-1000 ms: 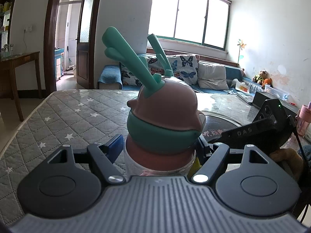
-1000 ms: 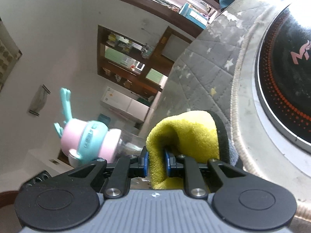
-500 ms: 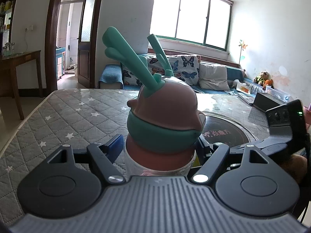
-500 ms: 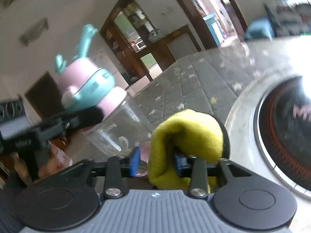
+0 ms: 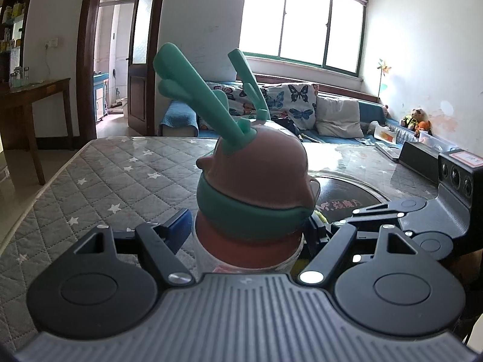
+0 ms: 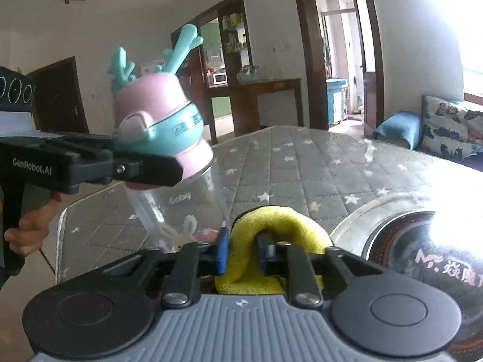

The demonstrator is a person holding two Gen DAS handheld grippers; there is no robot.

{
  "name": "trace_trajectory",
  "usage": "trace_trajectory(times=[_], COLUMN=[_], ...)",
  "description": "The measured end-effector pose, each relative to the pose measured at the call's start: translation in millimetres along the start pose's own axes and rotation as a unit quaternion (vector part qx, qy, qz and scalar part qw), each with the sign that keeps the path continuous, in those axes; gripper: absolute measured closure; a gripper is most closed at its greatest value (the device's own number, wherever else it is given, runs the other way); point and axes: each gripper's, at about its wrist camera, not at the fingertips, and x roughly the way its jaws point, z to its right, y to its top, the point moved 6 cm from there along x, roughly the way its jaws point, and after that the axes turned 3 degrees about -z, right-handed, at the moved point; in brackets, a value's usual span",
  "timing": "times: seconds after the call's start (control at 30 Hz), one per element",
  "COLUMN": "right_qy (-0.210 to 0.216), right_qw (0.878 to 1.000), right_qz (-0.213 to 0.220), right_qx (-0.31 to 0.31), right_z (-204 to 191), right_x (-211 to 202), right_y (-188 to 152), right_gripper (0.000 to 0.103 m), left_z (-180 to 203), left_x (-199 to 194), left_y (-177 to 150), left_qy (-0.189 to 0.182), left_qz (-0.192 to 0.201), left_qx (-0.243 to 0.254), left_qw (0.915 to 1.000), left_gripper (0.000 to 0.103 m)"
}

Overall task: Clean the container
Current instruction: 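Rotate the right tool around the bottle, wiping its base with the cloth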

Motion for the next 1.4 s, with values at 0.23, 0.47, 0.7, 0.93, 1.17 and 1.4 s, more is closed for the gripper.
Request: trace_trajectory(times=[0.23, 0.47, 0.7, 0.93, 1.17, 1.4], right_qy=[0.021, 0.119, 0.147, 0.144, 0.148, 0.135], right_qw=[0.998, 0.978, 0.965, 0.961, 0.956, 0.965], right_qz=[0.06, 0.115, 0.093, 0.05, 0.026, 0.008], right_qx=[0.022, 0.127, 0.194, 0.232, 0.252, 0.225], right_z=[-5, 15, 45, 64, 64, 42], right_x=[-27, -42, -4, 31, 42, 43], right_y=[29, 62, 44, 17, -5, -12], right_gripper=[0.091, 0.091, 0.091, 0.091, 0.091, 0.089], left_z=[2, 2, 3, 2, 2, 3], left_x=[1, -4, -7, -8, -7, -8], left_y=[1, 3, 3, -3, -8, -6], left_qy=[-0.005, -0.004, -0.002, -0.001, 0.0, 0.0], left_qz=[-0.003, 0.011, 0.013, 0.01, 0.007, 0.008], left_qx=[0.004, 0.011, 0.015, 0.011, 0.008, 0.005], left_qw=[1.0, 0.9999, 0.9998, 0.9999, 0.9999, 1.0], left_gripper=[0.026, 0.026, 0.026, 0.026, 0.026, 0.026])
